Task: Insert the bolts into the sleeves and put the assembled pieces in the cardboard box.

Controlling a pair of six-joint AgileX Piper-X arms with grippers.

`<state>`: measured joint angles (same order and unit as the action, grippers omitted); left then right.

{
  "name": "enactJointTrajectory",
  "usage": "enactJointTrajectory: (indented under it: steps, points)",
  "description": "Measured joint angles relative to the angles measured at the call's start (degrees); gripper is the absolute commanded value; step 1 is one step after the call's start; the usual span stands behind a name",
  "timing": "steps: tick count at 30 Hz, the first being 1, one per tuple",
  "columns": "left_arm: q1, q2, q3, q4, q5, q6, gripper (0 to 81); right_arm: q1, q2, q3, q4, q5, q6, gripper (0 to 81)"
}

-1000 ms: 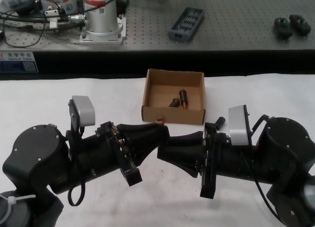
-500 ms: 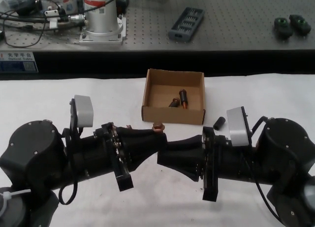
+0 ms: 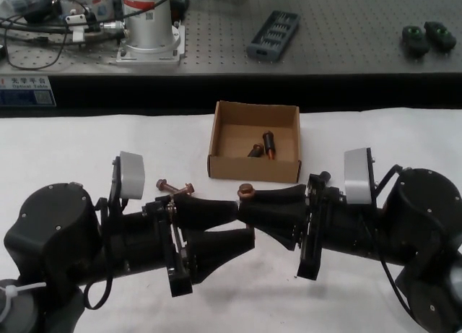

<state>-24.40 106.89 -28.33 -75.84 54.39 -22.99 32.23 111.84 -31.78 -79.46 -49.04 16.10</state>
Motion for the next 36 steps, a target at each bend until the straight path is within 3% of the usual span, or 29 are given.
enactJointTrajectory:
  steps: [3, 6, 9, 13, 14, 22, 29, 36]
  points:
    - [0.0, 0.0, 0.0, -3.23, 1.06, -2.13, 48.2, 0.0, 0.0, 0.0, -1.28, 0.13, 0.26, 7.3]
    - [0.0, 0.0, 0.19, -6.71, 1.17, -4.13, 41.9, 0.0, 0.0, 0.0, -3.27, 0.13, 1.57, 7.3]
    - [0.26, 0.0, 0.31, -9.85, 1.17, -6.25, 27.9, -0.17, 0.0, 0.0, -5.29, -0.25, 2.73, 7.3]
    - [1.83, -1.02, 0.81, -11.49, 2.1, -8.21, 2.7, -0.38, 0.0, 0.0, -6.76, -0.08, 3.89, 7.3]
    - [2.2, -1.39, 1.0, -11.62, 2.3, -8.38, 0.6, -0.47, 0.0, 0.0, -6.73, -0.03, 4.06, 7.3]
    - [2.88, -4.21, 1.74, -11.75, 0.94, -13.11, 0.7, -0.75, -2.92, 2.55, -6.47, 5.43, 1.69, 7.3]
    - [2.88, -9.42, 4.22, -11.75, -1.86, -18.95, 0.7, -0.82, -17.6, 7.98, -4.55, 9.74, 2.76, 7.3]
    - [2.88, -23.22, 17.09, -10.06, -15.91, -12.84, 0.7, -0.82, -33.45, 9.56, 14.01, 18.36, 7.51, 7.3]
